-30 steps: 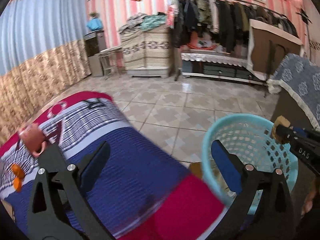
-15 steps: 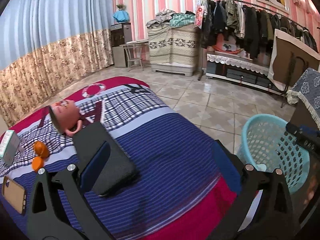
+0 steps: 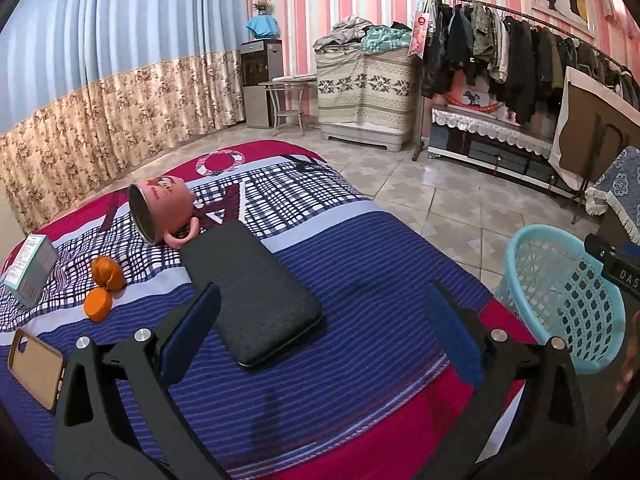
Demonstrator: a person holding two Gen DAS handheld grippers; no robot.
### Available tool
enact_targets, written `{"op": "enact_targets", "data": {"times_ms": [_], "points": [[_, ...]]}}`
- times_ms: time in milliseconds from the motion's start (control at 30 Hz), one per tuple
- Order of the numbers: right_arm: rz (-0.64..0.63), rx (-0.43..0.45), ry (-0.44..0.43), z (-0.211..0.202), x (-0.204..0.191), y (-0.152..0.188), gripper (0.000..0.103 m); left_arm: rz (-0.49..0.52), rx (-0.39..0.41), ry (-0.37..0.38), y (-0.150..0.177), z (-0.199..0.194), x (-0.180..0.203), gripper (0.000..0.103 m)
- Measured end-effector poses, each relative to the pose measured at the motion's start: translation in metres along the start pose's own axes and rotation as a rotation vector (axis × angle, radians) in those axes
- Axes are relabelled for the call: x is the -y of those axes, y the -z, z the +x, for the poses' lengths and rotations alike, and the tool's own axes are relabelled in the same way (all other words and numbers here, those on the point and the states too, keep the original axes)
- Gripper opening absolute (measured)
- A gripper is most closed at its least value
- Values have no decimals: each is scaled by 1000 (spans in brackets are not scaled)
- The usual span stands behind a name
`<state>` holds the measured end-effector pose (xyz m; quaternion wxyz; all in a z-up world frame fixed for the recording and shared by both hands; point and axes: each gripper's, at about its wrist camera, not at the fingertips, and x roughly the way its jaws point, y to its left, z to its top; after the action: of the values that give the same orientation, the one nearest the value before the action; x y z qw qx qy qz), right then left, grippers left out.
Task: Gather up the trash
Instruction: 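Move both tools back over the bed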
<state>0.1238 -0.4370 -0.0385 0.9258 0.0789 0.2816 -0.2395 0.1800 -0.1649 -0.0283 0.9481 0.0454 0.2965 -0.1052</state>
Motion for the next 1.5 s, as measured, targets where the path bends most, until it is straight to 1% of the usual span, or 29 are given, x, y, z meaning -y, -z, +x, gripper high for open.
{"op": "enact_targets", "data": {"times_ms": [200,367,567,667,767,900,1067,1200,1300,1367,1433,1467,1500], "points": [[-31,21,-14,-7,-11,-2,94,-16,11,6,-1,-4,-8,97],[-66,45,-26,-15,-27,-3,94,-24,18,-14,0,-7,-22,97],[-70,41,-65,-18,-45,-2,94,-51,12,-64,8,-14,-57,97],[-101,36,-74,-18,-57,1,94,-63,-3,-90,13,-16,-77,97],[-171,40,-62,-20,-72,4,94,-82,-26,-122,22,-18,-104,97],[-268,39,-67,-22,-89,11,94,-121,-48,-176,32,-22,-139,97],[-383,73,-72,-32,-114,16,94,-170,-74,-236,42,-29,-184,97],[-456,89,-81,-38,-134,18,94,-187,-82,-271,44,-28,-211,97],[-504,89,-78,-39,-147,19,94,-208,-103,-277,40,-16,-229,97],[-523,88,-78,-40,-155,19,94,-223,-116,-264,36,-5,-235,97],[-534,82,-76,-40,-161,17,94,-230,-129,-233,32,6,-238,97],[-537,77,-76,-40,-164,16,94,-223,-150,-216,30,17,-238,97],[-541,69,-75,-39,-166,15,94,-218,-175,-218,29,25,-238,97]]}}
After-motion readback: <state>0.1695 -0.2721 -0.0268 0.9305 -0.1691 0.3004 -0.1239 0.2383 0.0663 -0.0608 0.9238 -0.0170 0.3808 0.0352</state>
